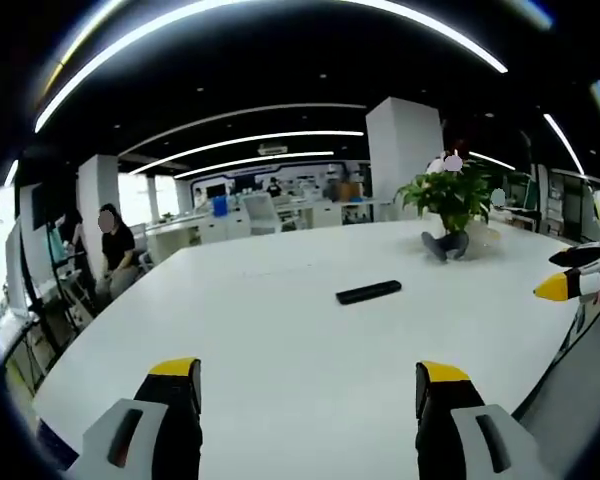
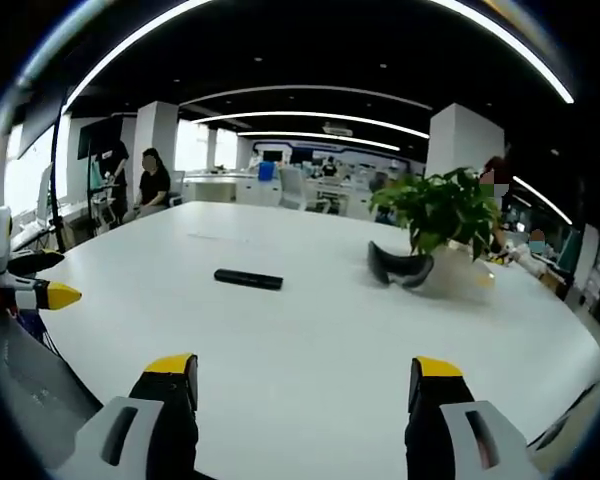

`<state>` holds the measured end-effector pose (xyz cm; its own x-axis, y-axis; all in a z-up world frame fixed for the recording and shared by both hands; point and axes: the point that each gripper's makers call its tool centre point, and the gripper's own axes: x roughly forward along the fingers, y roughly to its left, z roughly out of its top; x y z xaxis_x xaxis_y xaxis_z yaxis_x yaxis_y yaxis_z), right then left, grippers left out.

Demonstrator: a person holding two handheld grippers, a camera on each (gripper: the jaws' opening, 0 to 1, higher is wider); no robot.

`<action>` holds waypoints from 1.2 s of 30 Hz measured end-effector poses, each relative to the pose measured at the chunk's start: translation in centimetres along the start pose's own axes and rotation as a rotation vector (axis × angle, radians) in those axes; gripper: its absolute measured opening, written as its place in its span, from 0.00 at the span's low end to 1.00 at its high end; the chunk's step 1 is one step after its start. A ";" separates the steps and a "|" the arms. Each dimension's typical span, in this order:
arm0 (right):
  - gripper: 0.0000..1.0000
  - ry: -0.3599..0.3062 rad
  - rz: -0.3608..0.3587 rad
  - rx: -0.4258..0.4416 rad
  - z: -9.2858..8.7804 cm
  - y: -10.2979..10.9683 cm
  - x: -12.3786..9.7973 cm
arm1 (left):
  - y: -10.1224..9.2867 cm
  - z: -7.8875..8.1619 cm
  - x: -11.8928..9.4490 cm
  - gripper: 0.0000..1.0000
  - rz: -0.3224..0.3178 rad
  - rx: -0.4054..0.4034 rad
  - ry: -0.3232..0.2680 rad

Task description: Press the specified remote control buttons in sequence, fully releasing each button before pressing the next.

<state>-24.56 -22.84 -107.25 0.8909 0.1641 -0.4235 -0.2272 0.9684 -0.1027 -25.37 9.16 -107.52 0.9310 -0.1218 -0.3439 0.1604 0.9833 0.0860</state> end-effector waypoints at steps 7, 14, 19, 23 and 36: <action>0.85 0.010 -0.001 -0.005 -0.2 0.0 0.1 | 0.0 0.0 0.0 0.91 -0.003 0.000 0.000; 0.84 0.016 -0.003 -0.014 -0.2 0.0 0.1 | -0.1 -0.1 0.1 0.91 -0.007 0.004 0.006; 0.84 0.014 -0.005 -0.013 -0.2 -0.1 0.1 | -0.2 -0.2 0.1 0.91 -0.011 0.005 0.010; 0.84 0.011 -0.006 -0.014 -0.2 -0.1 0.0 | -0.1 -0.2 0.1 0.91 -0.005 0.013 0.014; 0.84 -0.003 -0.012 -0.013 0.0 -0.2 -0.1 | -0.2 -0.3 0.1 0.91 -0.002 0.026 0.026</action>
<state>-24.59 -23.07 -107.16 0.8946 0.1533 -0.4198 -0.2219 0.9677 -0.1195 -25.38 9.01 -107.87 0.9220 -0.1200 -0.3681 0.1710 0.9792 0.1092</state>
